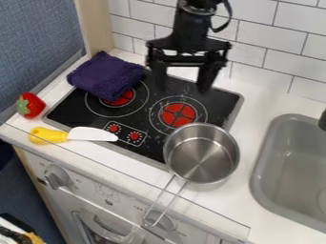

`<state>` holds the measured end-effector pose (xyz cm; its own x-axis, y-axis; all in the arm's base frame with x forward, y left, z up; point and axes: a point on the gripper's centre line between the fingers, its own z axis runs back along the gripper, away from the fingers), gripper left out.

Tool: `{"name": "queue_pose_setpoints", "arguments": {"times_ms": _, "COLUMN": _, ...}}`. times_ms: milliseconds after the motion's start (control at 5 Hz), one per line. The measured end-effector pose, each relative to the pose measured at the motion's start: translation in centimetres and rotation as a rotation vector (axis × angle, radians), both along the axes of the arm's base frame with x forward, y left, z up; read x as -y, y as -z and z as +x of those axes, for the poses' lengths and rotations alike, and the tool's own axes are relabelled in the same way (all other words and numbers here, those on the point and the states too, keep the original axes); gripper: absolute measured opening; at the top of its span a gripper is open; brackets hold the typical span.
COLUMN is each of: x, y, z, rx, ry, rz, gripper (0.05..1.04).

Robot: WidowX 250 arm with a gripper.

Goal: Move the silver pot on the lower right corner of the stove

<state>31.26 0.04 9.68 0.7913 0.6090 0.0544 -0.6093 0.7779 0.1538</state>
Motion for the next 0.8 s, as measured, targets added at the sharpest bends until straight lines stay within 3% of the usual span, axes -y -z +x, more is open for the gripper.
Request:
{"name": "queue_pose_setpoints", "arguments": {"times_ms": 200, "x": -2.6, "y": 0.4, "z": -0.4, "rx": -0.063, "ry": 0.084, "rz": -0.016, "gripper": 1.005}}
{"name": "queue_pose_setpoints", "arguments": {"times_ms": 400, "x": -4.5, "y": -0.2, "z": -0.1, "rx": -0.050, "ry": 0.068, "rz": -0.024, "gripper": 1.003}}
{"name": "queue_pose_setpoints", "arguments": {"times_ms": 600, "x": -6.4, "y": 0.5, "z": 0.4, "rx": -0.086, "ry": -0.016, "rz": -0.051, "gripper": 1.003}}
{"name": "queue_pose_setpoints", "arguments": {"times_ms": 800, "x": -7.0, "y": 0.5, "z": 1.2, "rx": -0.074, "ry": -0.038, "rz": -0.062, "gripper": 1.003}}
